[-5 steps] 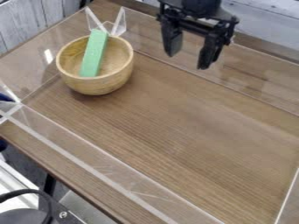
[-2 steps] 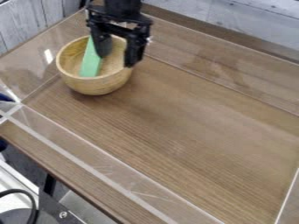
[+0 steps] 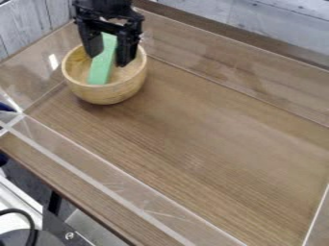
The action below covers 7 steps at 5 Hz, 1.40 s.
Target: Remove the green block from inside the brown bowl and put it on the table
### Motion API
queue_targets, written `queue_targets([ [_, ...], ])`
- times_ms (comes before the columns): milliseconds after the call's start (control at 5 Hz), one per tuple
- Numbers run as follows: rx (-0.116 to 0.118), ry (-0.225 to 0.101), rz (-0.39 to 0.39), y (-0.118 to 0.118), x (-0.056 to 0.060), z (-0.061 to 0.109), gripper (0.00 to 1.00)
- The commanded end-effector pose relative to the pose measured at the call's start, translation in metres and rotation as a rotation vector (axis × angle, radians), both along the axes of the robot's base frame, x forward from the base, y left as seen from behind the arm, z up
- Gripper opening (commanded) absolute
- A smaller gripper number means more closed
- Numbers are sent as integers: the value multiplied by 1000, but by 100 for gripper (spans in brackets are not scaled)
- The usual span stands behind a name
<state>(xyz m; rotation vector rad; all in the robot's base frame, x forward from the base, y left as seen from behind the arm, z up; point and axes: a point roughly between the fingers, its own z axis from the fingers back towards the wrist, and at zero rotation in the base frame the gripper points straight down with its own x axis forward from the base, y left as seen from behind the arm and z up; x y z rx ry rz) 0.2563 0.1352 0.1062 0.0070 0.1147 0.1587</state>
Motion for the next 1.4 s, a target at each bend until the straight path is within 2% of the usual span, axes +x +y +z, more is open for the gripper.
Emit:
queue_targets([
  [0,41,-52,19,19,9,9,100],
  [800,44,-24,57,45,22,-30,100],
  [1200,41,-18,61,48,27,-40,100],
])
